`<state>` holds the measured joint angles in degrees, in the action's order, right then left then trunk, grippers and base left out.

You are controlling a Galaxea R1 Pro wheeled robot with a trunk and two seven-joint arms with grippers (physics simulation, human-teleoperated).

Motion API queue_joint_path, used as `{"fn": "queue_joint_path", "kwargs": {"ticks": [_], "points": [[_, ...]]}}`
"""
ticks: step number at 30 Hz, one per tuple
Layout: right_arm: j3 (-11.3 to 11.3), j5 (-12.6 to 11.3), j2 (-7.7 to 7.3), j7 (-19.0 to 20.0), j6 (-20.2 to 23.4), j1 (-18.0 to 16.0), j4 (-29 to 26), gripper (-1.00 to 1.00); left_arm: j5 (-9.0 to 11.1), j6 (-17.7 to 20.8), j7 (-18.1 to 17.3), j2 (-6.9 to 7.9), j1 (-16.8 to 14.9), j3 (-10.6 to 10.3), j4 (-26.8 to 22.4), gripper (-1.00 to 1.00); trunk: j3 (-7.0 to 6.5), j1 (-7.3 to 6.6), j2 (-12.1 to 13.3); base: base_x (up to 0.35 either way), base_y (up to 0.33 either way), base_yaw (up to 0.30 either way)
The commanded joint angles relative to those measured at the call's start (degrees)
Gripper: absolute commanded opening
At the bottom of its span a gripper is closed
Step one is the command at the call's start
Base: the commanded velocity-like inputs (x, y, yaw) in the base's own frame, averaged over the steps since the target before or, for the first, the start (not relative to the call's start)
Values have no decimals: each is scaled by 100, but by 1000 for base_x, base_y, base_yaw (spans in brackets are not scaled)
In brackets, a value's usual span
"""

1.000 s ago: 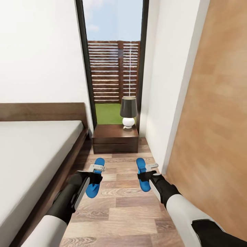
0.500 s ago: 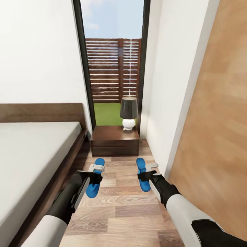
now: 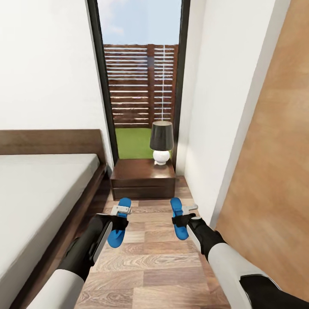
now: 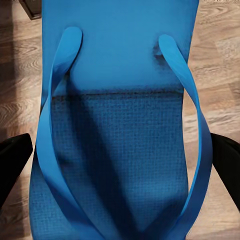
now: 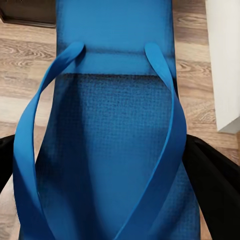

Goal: In the bedroom, move the book from the bed onto either nightstand, and place the two sandals side by side next to the bed.

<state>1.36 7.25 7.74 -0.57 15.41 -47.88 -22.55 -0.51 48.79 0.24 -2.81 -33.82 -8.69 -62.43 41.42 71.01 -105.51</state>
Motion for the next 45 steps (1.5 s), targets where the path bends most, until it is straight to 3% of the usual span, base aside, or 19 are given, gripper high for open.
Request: {"fn": "queue_joint_path", "kwargs": {"ticks": [1, 45], "points": [[14, 57, 0, -5, 41, -2, -13, -100, -7, 26, 3, 0, -3, -5, -6, -100, 11, 2, -3, 263, 0, 0], [14, 61, 0, -5, 39, 7, -4, -100, -10, 26, 3, 0, -4, -10, -2, -100, 29, 2, -3, 263, 0, 0]]}}
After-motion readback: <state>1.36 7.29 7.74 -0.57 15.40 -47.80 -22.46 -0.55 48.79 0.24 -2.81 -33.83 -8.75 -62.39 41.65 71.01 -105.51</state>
